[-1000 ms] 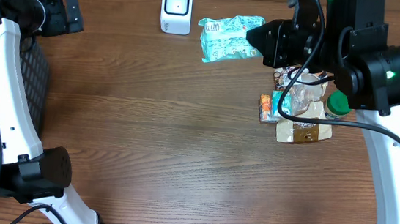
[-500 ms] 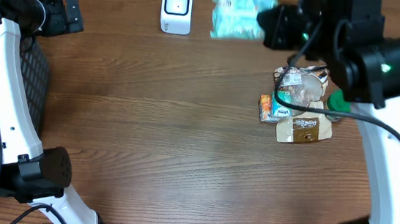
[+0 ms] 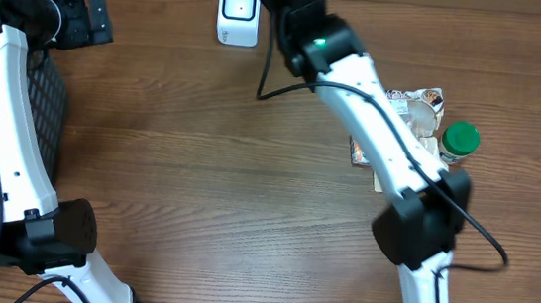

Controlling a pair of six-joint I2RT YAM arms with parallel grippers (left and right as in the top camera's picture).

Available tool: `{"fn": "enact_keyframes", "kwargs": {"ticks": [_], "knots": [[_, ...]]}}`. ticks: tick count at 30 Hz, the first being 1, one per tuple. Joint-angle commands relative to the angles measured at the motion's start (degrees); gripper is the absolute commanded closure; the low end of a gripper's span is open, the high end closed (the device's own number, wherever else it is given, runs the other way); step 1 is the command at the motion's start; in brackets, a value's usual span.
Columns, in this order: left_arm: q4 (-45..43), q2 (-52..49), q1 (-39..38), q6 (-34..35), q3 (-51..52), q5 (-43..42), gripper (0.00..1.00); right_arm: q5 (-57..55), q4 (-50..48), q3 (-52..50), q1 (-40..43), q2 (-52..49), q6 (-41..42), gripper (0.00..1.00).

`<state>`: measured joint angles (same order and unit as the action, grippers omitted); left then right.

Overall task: Scan the item barcode
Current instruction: 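Hold the large teal pack in front of the white scanner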

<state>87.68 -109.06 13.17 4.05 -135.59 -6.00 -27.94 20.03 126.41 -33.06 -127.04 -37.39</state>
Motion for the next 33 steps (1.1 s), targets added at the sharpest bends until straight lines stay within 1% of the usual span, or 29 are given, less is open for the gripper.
{"fn": "enact_keyframes", "kwargs": {"ticks": [1,2,5,8,10,12,13,18,33], "knots": [[-0.04,0.74,-0.07,-0.87,-0.48,-0.63,0.00,-3.91,-10.36,0.98,-0.09,-4.70,-25.33,0.96],[-0.04,0.74,-0.07,-0.85,-0.48,-0.63,0.00,-3.43,-13.40,0.98,-0.09,-6.29,-27.15,0.96],[-0.04,0.74,-0.07,-0.85,-0.48,-0.63,0.01,-0.24,-17.81,0.98,0.42,-9.88,-33.53,0.96],[-0.07,0.74,-0.07,-0.85,-0.48,-0.63,0.00,3.19,-21.62,0.94,1.05,-13.68,-42.25,0.96],[-0.04,0.74,-0.07,-0.85,-0.48,-0.61,0.01,3.65,-25.66,0.94,1.20,-15.98,-44.37,0.96],[-0.07,0.74,-0.07,-0.85,-0.48,-0.63,0.00,3.80,-31.47,0.94,1.20,-18.05,-44.44,0.96],[-0.04,0.74,-0.07,-0.85,-0.48,-0.63,0.01,4.31,-32.52,0.94,1.20,-18.67,-44.78,0.96],[-0.07,0.74,-0.07,-0.85,-0.48,-0.63,0.00,8.15,-32.52,0.94,1.18,-19.80,-45.83,0.96],[-0.04,0.74,-0.07,-0.85,-0.48,-0.63,0.00,8.13,-32.50,0.94,-0.33,-19.87,-45.86,0.96]]}}
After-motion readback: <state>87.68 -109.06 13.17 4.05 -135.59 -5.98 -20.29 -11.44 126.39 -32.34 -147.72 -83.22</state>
